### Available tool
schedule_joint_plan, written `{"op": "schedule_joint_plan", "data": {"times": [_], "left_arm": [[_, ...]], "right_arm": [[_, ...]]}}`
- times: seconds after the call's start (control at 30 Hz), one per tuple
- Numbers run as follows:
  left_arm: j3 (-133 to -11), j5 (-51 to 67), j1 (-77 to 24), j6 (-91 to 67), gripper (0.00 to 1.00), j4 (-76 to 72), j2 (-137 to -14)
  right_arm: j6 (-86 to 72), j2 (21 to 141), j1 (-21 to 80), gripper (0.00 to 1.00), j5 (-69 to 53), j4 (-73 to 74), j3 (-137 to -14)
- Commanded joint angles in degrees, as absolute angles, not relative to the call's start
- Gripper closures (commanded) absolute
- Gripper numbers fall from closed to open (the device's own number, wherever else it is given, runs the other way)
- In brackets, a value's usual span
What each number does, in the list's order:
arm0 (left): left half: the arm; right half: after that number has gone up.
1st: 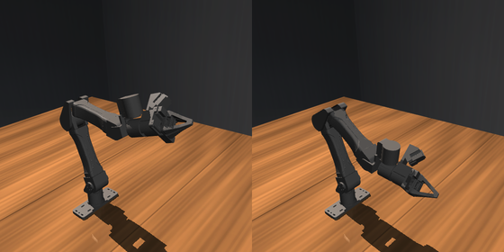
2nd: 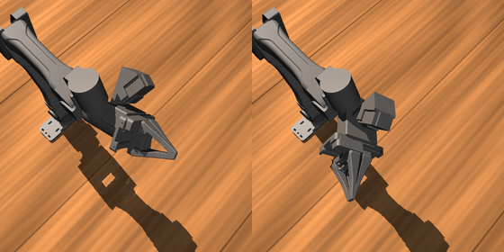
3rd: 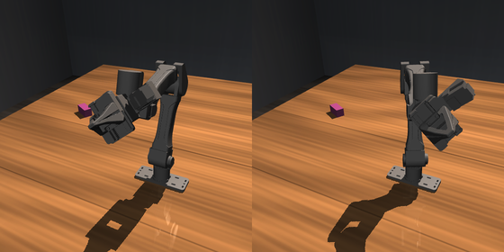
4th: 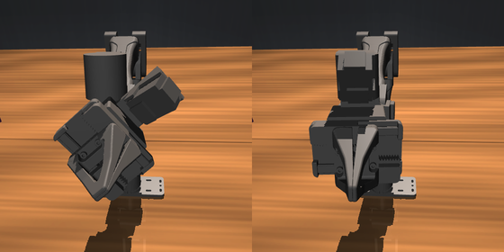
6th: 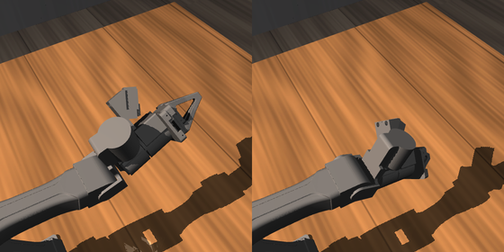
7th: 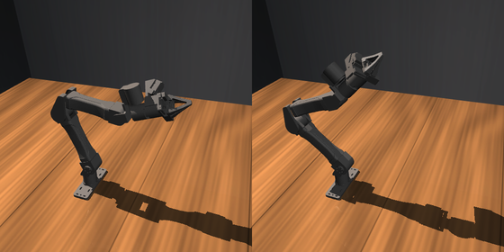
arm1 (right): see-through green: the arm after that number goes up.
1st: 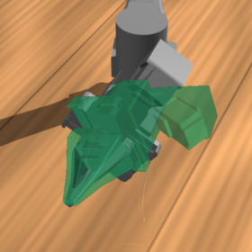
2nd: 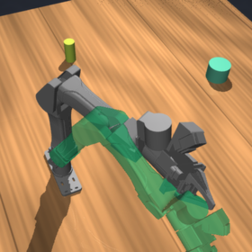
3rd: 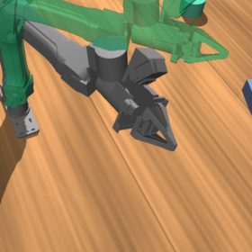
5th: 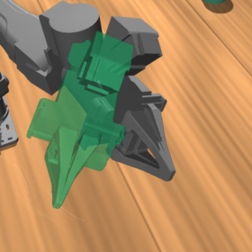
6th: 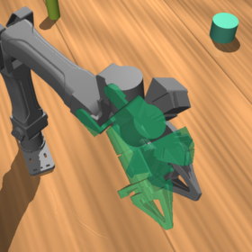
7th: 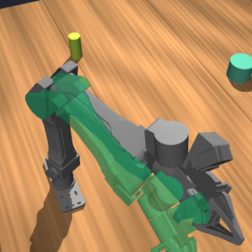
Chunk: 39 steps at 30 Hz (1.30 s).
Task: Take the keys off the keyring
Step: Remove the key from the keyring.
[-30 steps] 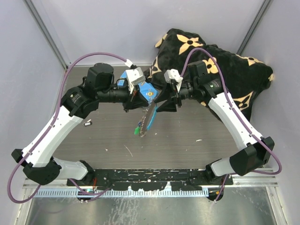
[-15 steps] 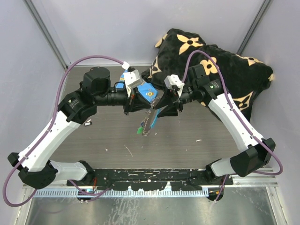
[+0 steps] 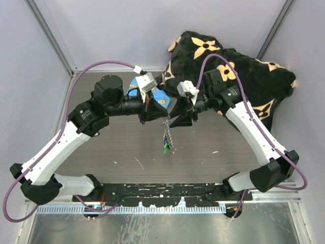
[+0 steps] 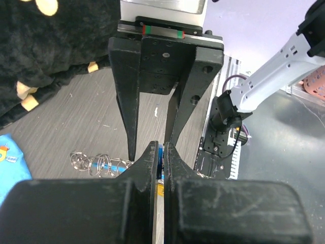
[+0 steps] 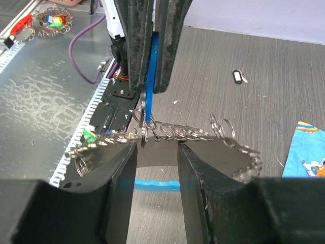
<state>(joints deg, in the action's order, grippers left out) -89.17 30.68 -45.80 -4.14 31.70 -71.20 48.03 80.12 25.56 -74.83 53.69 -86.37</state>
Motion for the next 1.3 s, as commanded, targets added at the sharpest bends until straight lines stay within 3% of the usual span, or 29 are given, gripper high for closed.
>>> {"op": "schedule_joint_plan", "data": {"times": [0.0,1.27], "left_arm": [[-89.0,26.7,-46.1,-9.1,1.00,24.2,-69.4],[-89.0,25.6,-46.1,-12.5,1.00,26.1,-69.6]], "right_arm": [[47.3,78.1,25.9,0.58,-75.1,53.3,-88.2],[45.0,78.8,25.8,0.79,-74.6,51.9,-89.2]]}}
